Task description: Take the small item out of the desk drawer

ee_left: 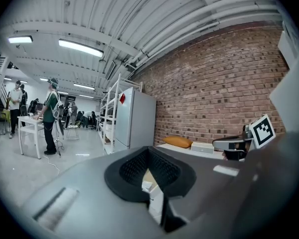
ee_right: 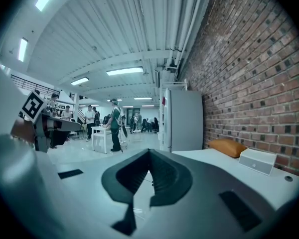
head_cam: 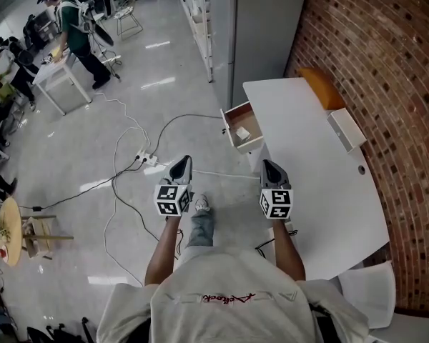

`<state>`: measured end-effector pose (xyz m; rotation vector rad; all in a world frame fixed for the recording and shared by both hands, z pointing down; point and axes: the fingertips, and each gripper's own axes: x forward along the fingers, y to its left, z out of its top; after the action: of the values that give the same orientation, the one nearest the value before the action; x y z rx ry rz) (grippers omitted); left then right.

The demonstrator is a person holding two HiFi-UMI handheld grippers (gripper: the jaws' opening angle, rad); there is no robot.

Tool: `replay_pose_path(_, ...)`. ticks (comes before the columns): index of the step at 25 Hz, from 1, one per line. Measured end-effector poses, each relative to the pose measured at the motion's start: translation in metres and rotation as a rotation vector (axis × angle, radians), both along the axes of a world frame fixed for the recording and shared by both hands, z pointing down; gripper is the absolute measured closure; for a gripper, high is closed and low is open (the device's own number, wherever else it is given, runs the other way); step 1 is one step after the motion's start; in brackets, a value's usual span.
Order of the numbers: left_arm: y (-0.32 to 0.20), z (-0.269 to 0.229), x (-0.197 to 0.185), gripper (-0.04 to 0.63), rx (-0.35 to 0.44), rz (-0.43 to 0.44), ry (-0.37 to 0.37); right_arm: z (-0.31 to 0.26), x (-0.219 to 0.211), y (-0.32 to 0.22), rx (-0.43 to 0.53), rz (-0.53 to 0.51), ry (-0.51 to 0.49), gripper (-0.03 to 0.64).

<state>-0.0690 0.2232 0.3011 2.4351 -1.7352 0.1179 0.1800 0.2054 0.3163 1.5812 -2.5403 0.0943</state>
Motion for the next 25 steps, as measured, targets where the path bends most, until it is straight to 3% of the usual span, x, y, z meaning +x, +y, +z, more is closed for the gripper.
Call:
replay_pose_path(9, -0.073, 0.017, -0.030, 0.586, -0.006, 0.005, 0.017, 0.013, -0.033, -0.070, -0.009, -0.003, 0.025, 0.605)
replay_pose_path(25, -0.275, -0.002, -0.100, 0.586, -0.007, 0.056, 0.020, -0.006, -0.111, -0.258, -0.009, 0.024, 0.054, 0.606)
